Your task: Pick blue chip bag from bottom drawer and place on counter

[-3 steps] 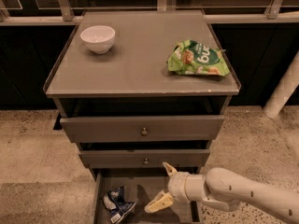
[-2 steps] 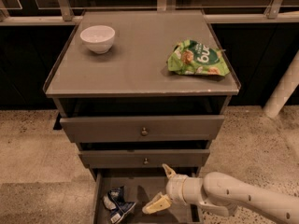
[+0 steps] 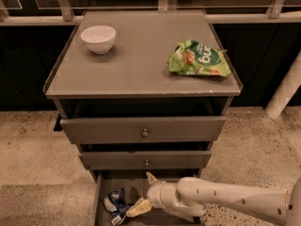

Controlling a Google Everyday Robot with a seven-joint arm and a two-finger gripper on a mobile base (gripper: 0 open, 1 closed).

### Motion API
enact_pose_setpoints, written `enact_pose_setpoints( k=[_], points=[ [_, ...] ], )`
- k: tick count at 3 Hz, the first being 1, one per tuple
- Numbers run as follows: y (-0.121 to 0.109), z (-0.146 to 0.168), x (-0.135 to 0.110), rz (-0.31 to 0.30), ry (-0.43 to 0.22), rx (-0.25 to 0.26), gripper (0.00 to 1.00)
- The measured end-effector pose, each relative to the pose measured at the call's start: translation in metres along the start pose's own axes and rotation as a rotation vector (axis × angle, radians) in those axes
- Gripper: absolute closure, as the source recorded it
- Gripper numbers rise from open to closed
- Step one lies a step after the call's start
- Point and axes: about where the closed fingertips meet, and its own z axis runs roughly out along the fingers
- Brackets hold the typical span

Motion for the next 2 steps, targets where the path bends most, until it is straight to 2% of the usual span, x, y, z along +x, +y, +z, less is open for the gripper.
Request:
enact_pose_setpoints(
  k=[1,2],
  points=[
    [0.001,0.002,0.000,0.001,0.000,-0.003,0.00],
    [0.010,0.015,0.007,0.038,-0.019,-0.030,0.00]
  ],
)
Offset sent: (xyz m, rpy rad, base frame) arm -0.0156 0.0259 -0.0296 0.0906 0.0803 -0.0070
